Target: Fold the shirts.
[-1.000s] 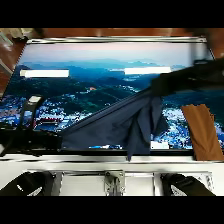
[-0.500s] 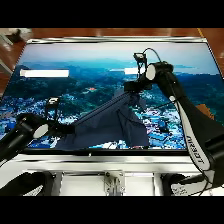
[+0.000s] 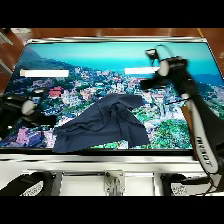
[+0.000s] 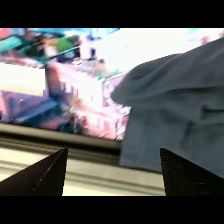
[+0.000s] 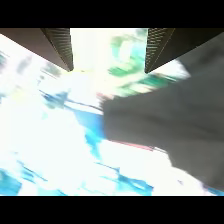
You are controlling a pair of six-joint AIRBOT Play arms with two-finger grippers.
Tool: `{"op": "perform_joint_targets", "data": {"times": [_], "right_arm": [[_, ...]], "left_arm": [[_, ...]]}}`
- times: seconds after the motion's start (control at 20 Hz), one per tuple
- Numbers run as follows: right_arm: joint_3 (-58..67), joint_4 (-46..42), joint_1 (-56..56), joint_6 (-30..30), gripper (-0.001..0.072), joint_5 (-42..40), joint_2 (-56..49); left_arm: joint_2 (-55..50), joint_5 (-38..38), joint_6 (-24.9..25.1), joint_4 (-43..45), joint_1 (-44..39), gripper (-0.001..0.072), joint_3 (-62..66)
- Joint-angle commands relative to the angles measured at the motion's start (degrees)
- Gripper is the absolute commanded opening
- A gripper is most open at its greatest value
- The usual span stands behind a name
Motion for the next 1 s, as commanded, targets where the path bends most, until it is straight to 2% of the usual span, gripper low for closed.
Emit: {"op": "perform_joint_targets", "data": {"times": [0.0,0.1,0.25,0.35,0.45,0.75,0.95], "right_arm": [[-0.55,9.31,-11.91,-7.41,0.0569,15.23,2.29],[-3.45,19.91,-20.35,-8.59,0.0569,18.97,2.29],[-9.09,29.07,-28.96,-8.94,0.0570,19.98,2.29],[-12.13,30.62,-31.63,-9.99,0.0570,19.54,2.29],[-14.08,31.41,-32.33,-10.75,0.0570,18.69,2.29],[-16.65,32.59,-32.28,-11.21,0.0570,15.82,2.27],[-16.74,32.59,-32.28,-10.99,0.0570,15.67,2.27]], "left_arm": [[4.13,-4.83,11.63,-12.17,12.83,0.0676,-2.29],[5.16,-4.11,15.72,-19.89,20.11,0.0676,-8.15],[4.81,1.95,17.62,-25.22,26.60,0.0676,-17.55],[4.61,8.63,21.24,-27.71,27.45,0.0676,-22.53],[2.67,12.26,21.70,-27.76,27.45,0.0675,-25.27],[-4.83,14.32,24.85,-30.08,27.41,0.0675,-25.83],[-6.60,14.34,29.09,-35.39,27.34,0.0667,-25.83]]}}
